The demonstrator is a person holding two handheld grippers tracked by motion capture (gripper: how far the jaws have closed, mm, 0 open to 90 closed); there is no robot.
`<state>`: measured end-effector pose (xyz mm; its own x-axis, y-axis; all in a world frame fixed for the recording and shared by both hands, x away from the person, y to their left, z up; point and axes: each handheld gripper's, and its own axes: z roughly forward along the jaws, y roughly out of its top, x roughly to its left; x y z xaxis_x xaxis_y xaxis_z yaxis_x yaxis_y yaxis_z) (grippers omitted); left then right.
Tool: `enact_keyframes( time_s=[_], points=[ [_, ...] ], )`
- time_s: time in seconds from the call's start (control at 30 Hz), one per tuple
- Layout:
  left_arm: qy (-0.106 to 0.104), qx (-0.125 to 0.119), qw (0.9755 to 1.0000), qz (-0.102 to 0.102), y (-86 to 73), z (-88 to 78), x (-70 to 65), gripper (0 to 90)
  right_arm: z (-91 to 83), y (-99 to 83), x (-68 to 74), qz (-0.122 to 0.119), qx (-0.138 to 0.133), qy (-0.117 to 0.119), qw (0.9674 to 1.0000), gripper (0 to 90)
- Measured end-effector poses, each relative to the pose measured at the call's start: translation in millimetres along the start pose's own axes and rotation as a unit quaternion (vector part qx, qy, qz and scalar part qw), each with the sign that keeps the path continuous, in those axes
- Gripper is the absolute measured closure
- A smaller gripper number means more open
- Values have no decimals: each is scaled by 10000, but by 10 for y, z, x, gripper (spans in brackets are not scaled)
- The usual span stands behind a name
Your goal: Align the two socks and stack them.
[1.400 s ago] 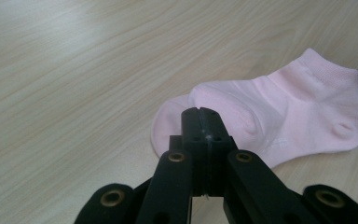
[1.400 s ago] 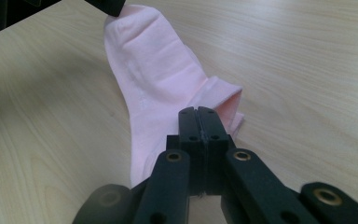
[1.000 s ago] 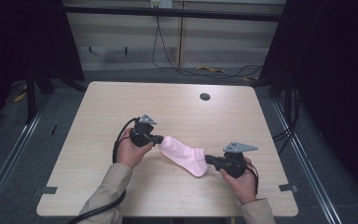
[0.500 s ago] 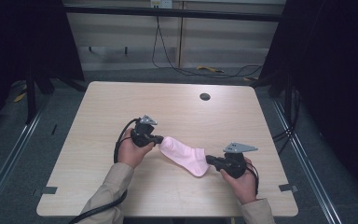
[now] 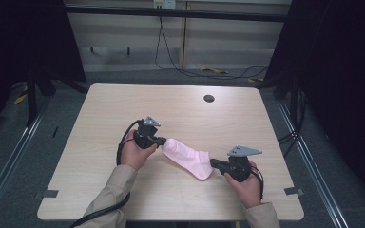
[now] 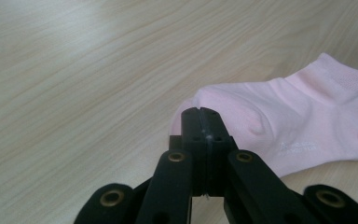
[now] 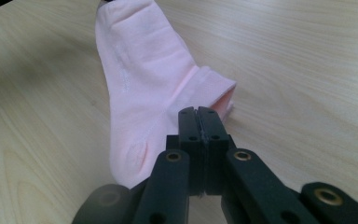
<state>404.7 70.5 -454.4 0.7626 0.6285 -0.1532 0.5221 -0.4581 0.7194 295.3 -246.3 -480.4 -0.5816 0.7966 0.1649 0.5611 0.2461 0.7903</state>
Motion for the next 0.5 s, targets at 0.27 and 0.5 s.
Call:
enact_keyframes(
  time_s=[0.27,0.5],
  points=[
    [13,83,10000,34,-17,53,8,900,39,-35,-13,21,99,2,9999,897],
    [96,151,9998,-5,-61,69,41,900,60,-43,-3,-14,113,12,9999,894]
  ],
)
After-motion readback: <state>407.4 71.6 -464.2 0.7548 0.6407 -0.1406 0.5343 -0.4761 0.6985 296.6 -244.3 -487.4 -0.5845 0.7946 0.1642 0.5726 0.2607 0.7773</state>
